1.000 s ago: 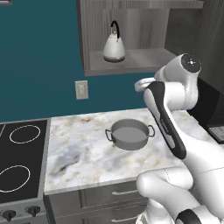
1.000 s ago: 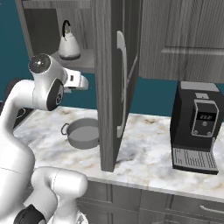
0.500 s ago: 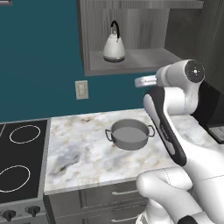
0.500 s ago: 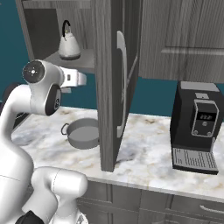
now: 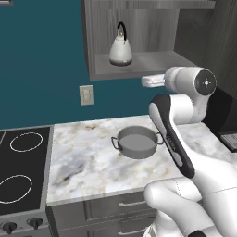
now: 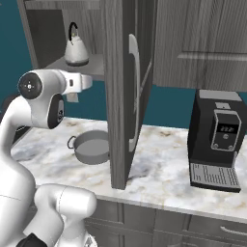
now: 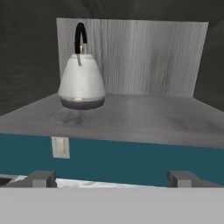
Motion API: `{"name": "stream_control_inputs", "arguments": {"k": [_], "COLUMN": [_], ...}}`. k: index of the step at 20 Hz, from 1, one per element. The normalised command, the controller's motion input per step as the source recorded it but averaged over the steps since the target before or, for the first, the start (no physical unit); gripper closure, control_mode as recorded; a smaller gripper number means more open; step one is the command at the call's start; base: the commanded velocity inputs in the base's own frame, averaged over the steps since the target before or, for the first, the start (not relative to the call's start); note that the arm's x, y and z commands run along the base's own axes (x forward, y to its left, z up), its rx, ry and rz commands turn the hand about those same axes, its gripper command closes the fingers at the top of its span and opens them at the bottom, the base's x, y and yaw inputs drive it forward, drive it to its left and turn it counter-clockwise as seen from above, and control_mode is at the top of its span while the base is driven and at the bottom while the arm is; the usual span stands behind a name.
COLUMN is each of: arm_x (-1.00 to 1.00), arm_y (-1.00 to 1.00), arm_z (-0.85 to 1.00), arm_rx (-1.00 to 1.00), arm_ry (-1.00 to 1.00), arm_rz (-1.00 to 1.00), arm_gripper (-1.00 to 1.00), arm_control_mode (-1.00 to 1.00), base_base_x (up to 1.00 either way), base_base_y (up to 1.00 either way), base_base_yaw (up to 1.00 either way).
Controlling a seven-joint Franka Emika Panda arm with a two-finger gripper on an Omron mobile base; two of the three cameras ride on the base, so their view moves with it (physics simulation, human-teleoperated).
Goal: Pick the kettle from the cabinet and place it on a stove burner. Then pick the pot from the counter and place it on another stove burner. Finally, turn both burners on.
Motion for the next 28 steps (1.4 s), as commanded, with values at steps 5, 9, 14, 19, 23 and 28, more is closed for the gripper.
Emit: {"name": "stream_control_inputs", "arguments": {"k": [5, 9, 14, 19, 23, 28], "arm_x": [0.00, 0.00, 0.00, 0.03, 0.02, 0.07], "arm_y": [0.00, 0.00, 0.00, 0.11, 0.01, 0.03], "arm_z": [0.23, 0.24, 0.23, 0.26, 0.29, 0.25], "arm_rx": [0.00, 0.00, 0.00, 0.00, 0.00, 0.00], "arm_ry": [-0.09, -0.08, -0.10, -0.12, -0.11, -0.06], "arm_rz": [-0.01, -0.02, -0.03, -0.05, -0.04, -0.04], "arm_gripper": [-1.00, -1.00, -1.00, -1.00, -1.00, -1.00], "arm_control_mode": [-1.00, -1.00, -1.00, -1.00, -1.00, -1.00], "base_base_x": [0.00, 0.00, 0.00, 0.00, 0.00, 0.00], "base_base_y": [0.00, 0.00, 0.00, 0.00, 0.00, 0.00], "base_base_yaw": [0.00, 0.00, 0.00, 0.00, 0.00, 0.00]}}
